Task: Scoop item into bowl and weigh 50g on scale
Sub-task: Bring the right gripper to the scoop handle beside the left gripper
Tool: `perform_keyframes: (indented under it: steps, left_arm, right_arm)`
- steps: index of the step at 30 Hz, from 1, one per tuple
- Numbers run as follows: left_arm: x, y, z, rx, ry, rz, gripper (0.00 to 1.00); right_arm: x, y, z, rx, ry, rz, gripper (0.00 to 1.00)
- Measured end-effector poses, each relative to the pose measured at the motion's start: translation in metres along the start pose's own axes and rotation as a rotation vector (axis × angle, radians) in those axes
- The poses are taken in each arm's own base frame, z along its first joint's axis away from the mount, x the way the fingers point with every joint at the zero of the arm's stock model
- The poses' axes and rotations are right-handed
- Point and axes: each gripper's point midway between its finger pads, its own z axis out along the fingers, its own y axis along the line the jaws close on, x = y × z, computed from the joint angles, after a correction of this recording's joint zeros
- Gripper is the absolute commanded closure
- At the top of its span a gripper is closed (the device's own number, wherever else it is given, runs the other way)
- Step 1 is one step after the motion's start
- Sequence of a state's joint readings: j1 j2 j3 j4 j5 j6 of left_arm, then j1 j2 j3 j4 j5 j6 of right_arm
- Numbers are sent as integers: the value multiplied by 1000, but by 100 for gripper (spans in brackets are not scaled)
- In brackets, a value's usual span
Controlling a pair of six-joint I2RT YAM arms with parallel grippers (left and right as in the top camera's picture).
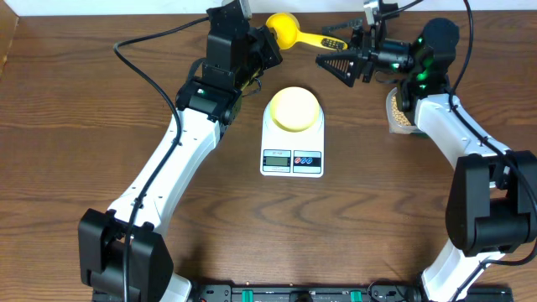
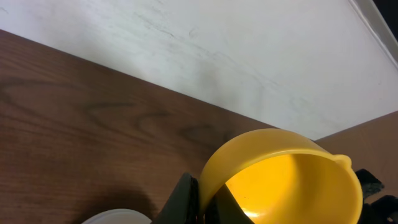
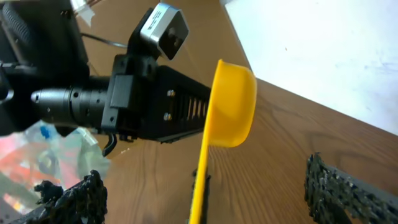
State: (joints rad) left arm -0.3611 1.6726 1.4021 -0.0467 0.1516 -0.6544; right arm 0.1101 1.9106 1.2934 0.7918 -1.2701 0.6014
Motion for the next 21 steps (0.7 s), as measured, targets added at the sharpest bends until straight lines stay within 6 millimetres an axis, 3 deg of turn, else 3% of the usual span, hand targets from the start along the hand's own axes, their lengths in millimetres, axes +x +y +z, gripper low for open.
perform_keyframes:
  steps: [10, 21]
  left_arm:
    - [0, 0, 0, 1, -2, 0, 92]
    - [0, 0, 0, 1, -2, 0, 92]
  right_arm:
    - [2, 6, 17, -6, -5, 84, 54]
    - [2, 7, 25, 3, -17, 76, 63]
